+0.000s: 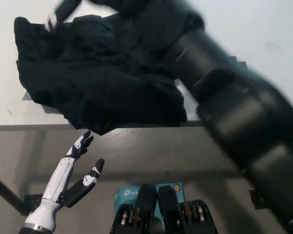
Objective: The robot grabs the right edges of the black jacket on the table, and folds it in half
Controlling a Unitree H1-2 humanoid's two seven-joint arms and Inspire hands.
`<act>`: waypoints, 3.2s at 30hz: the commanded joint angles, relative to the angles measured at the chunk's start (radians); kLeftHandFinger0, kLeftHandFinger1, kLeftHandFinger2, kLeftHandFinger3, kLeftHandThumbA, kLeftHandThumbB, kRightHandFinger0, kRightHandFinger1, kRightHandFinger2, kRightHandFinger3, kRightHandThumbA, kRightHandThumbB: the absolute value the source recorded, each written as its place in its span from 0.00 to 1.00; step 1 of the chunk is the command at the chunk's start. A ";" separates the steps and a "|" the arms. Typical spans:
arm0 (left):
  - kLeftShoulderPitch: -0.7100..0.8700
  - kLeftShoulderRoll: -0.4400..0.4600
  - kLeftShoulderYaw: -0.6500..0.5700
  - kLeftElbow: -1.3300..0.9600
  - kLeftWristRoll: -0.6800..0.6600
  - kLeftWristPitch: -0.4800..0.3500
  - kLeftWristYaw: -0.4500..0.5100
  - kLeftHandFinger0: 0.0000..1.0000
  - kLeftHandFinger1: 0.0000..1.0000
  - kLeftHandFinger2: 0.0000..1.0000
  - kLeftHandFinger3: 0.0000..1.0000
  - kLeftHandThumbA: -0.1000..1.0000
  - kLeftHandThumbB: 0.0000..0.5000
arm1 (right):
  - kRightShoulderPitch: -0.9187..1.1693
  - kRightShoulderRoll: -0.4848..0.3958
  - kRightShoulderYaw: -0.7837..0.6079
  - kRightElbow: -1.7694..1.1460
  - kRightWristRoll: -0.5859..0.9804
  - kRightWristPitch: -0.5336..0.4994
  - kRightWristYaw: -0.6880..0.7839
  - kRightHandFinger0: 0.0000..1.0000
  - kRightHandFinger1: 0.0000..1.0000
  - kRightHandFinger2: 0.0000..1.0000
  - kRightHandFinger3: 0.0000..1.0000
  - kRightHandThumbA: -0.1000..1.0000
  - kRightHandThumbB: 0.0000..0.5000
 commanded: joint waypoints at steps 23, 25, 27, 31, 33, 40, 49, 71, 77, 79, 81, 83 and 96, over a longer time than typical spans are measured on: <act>0.044 0.007 0.099 0.010 -0.231 -0.016 -0.042 1.00 1.00 1.00 1.00 1.00 0.51 | 1.118 -0.568 -0.624 -1.905 0.486 0.329 0.025 1.00 1.00 1.00 1.00 1.00 0.84; 0.066 0.003 0.101 0.004 -0.229 -0.007 -0.037 1.00 1.00 1.00 1.00 1.00 0.55 | 1.277 -0.501 -0.608 -1.922 0.446 0.244 -0.011 1.00 1.00 1.00 1.00 1.00 0.88; 0.078 -0.001 0.101 0.008 -0.228 -0.005 -0.034 1.00 1.00 1.00 1.00 1.00 0.57 | 1.416 -0.425 -0.585 -1.902 0.421 0.162 -0.041 1.00 1.00 1.00 1.00 1.00 0.90; 0.077 0.000 0.093 0.011 -0.214 -0.002 -0.032 1.00 1.00 1.00 1.00 1.00 0.54 | 1.550 -0.352 -0.554 -1.841 0.418 0.062 -0.052 1.00 1.00 1.00 1.00 1.00 0.89; 0.058 0.004 0.094 0.019 -0.212 -0.003 -0.033 1.00 1.00 1.00 1.00 1.00 0.51 | 1.570 -0.313 -0.536 -1.820 0.436 0.052 -0.065 1.00 1.00 1.00 1.00 1.00 0.88; -0.032 0.008 0.100 0.027 -0.196 0.003 -0.015 1.00 1.00 1.00 1.00 1.00 0.43 | 1.534 -0.276 -0.515 -1.782 0.447 0.037 -0.066 1.00 1.00 1.00 1.00 1.00 0.82; -0.060 0.006 0.118 0.034 -0.225 -0.001 -0.025 1.00 1.00 1.00 1.00 1.00 0.43 | 1.592 -0.210 -0.470 -1.478 0.336 -0.034 -0.042 1.00 1.00 1.00 1.00 1.00 0.53; 0.064 0.019 0.112 -0.001 -0.227 0.005 -0.034 1.00 1.00 1.00 1.00 1.00 0.39 | 1.710 -0.233 -0.393 -1.259 0.314 -0.153 -0.059 1.00 1.00 1.00 1.00 1.00 0.32; 0.069 0.025 0.115 -0.002 -0.213 -0.005 -0.033 1.00 1.00 1.00 1.00 1.00 0.41 | 1.716 -0.246 -0.372 -1.264 0.346 -0.138 -0.036 1.00 1.00 1.00 1.00 1.00 0.28; 0.072 0.023 0.117 -0.004 -0.220 0.001 -0.033 1.00 1.00 1.00 1.00 1.00 0.42 | 1.714 -0.250 -0.368 -1.263 0.343 -0.142 -0.038 1.00 1.00 1.00 1.00 1.00 0.27; 0.075 0.022 0.117 -0.001 -0.217 -0.011 -0.032 1.00 1.00 1.00 1.00 1.00 0.42 | 1.716 -0.252 -0.364 -1.271 0.339 -0.135 -0.043 1.00 1.00 1.00 1.00 1.00 0.28; 0.074 0.022 0.116 0.002 -0.220 -0.012 -0.033 1.00 1.00 1.00 1.00 1.00 0.43 | 1.713 -0.255 -0.360 -1.269 0.333 -0.136 -0.048 1.00 1.00 1.00 1.00 1.00 0.30; 0.101 0.015 0.116 -0.009 -0.216 -0.006 -0.028 1.00 1.00 1.00 1.00 1.00 0.43 | 1.669 -0.179 -0.349 -1.314 0.331 -0.127 -0.115 1.00 1.00 1.00 1.00 1.00 0.27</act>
